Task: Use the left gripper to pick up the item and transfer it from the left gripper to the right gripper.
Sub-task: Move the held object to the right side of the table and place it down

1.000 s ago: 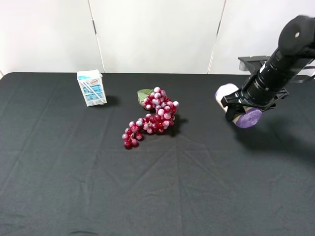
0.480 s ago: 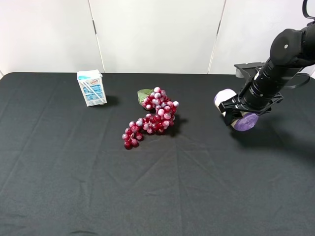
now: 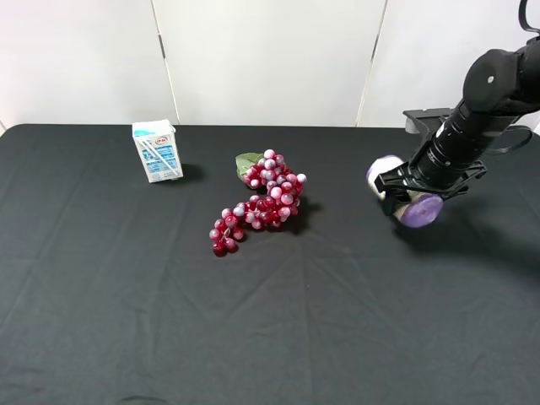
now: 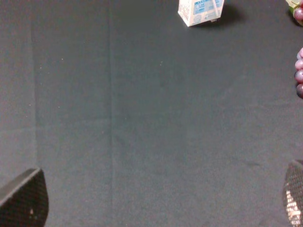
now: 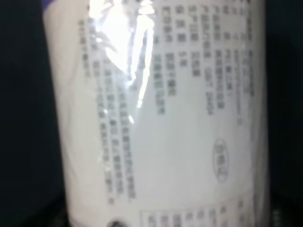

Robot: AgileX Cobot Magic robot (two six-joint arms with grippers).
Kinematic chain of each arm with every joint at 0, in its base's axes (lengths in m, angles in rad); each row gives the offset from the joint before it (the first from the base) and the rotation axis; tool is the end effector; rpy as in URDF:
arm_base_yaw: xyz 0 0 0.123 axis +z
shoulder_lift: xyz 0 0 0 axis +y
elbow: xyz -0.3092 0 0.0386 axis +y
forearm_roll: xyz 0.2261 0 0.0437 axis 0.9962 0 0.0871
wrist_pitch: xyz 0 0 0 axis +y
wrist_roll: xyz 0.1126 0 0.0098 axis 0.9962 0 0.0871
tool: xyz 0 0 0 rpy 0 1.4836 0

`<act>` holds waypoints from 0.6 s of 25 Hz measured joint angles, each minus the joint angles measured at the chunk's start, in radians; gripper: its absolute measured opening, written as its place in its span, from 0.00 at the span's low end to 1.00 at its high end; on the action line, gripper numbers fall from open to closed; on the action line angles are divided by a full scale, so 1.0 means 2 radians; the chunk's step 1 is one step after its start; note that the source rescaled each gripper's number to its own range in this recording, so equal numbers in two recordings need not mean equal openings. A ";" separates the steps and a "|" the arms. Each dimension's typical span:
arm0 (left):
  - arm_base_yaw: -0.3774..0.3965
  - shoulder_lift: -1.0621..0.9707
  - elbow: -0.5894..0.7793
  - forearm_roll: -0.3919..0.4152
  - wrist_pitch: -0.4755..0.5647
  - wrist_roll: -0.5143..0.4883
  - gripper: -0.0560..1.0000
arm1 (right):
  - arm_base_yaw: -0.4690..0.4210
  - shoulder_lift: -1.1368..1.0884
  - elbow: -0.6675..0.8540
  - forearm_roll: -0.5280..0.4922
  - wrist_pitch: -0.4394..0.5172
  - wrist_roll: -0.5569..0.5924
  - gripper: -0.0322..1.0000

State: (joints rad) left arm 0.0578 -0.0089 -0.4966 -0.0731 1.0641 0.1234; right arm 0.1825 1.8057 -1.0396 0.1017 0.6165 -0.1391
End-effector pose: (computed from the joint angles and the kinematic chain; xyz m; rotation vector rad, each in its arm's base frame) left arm -0.0319 -0.0091 0.2554 0.0707 2.0389 0.0260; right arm 0.3269 0.0671 0.1809 -0.3527 2.8443 0.1093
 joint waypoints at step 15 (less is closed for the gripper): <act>0.000 0.000 0.000 0.000 0.000 0.000 0.97 | 0.000 0.000 0.000 -0.002 0.000 0.012 1.00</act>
State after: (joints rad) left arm 0.0578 -0.0089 -0.4966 -0.0731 1.0641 0.1234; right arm 0.1825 1.8057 -1.0396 0.0985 0.6173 -0.1150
